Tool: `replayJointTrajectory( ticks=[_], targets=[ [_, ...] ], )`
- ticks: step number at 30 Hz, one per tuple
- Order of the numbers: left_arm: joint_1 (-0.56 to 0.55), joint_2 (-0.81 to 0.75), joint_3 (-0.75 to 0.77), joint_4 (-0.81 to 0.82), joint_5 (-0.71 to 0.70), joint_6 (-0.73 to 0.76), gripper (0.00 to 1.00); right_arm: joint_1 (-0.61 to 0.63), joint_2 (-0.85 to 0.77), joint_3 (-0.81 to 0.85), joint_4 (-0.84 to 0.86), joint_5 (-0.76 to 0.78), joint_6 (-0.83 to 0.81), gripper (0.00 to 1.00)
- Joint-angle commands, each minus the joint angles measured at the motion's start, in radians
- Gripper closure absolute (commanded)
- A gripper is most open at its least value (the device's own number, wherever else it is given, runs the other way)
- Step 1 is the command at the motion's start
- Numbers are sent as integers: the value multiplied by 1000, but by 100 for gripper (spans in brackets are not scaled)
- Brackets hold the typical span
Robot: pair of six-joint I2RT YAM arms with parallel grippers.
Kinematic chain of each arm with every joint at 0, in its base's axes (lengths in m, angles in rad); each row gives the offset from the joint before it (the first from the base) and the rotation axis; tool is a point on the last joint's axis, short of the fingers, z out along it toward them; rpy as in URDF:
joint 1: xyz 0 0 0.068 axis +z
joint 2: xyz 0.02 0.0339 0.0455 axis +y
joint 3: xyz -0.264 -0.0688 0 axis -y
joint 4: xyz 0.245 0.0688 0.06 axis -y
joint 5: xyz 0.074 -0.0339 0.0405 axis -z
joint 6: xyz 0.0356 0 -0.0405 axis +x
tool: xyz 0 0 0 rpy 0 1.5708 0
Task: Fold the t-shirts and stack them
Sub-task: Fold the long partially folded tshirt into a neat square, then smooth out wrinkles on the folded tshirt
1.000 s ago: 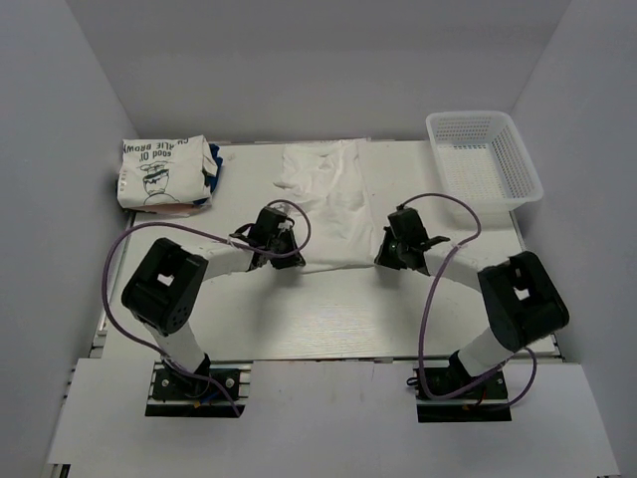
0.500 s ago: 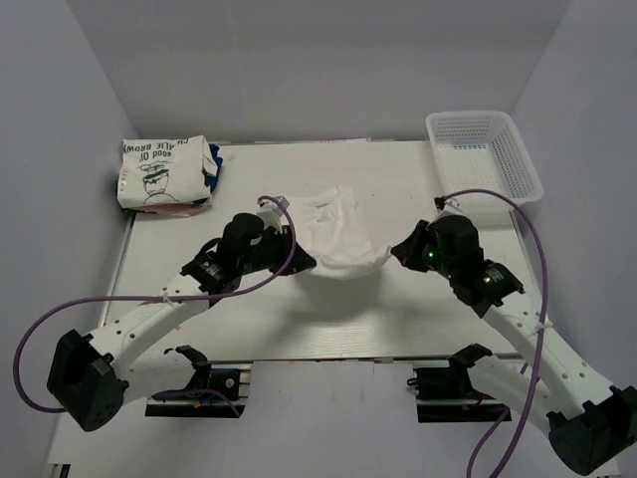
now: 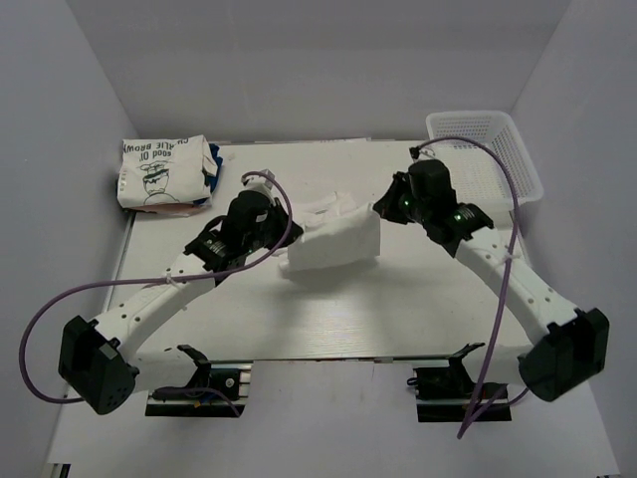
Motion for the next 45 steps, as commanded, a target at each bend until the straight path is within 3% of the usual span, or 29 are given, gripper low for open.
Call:
replayJointTrajectory(
  ticks=[1,6,10,18,19,20,21,22,23,24,25,26,28,30,35,36,39,42,45],
  targets=[
    [22,48,69,-29,-157,-10,100,-7,97,144,63,0,-40,100],
    [92,171,145,-9,-215,1,100,-17,329,308,47,25,-52,100],
    [175,326,260,10,-184,28,100,-33,464,399,56,31,-58,100],
    [301,560,365,147,-147,51,100,-67,851,707,183,-155,-135,100],
    [330,620,400,163,-136,51,97,-70,950,770,193,-176,-143,100],
    [344,660,427,174,-122,60,88,-75,990,879,181,-172,-132,100],
    [358,703,466,149,-110,60,69,-78,1031,938,100,-173,-132,99],
    [369,741,549,138,-79,73,54,-87,1153,995,89,-175,-109,84],
    [388,778,588,125,-55,82,37,-98,1189,1163,63,-188,-104,67],
    [389,822,645,109,8,99,21,-107,1235,1201,44,-246,-95,54],
    [404,823,661,126,34,122,0,-109,1243,1216,38,-247,-83,17],
    [404,832,674,126,44,131,0,-106,1219,1135,76,-251,-91,10],
    [404,817,697,126,44,149,0,-101,1126,1025,209,-242,-121,10],
    [404,786,675,126,68,174,0,-98,1006,855,237,-264,-129,10],
    [372,728,615,175,177,226,0,-84,848,686,242,-306,-172,10],
    [372,728,586,175,250,226,0,-83,834,645,245,-310,-175,10],
    [372,751,526,201,263,217,0,-66,751,524,286,-314,-177,10],
    [372,784,497,262,292,217,0,-52,736,441,334,-352,-169,10],
    [390,885,564,295,335,246,0,-53,763,345,427,-466,-129,10]
  ],
)
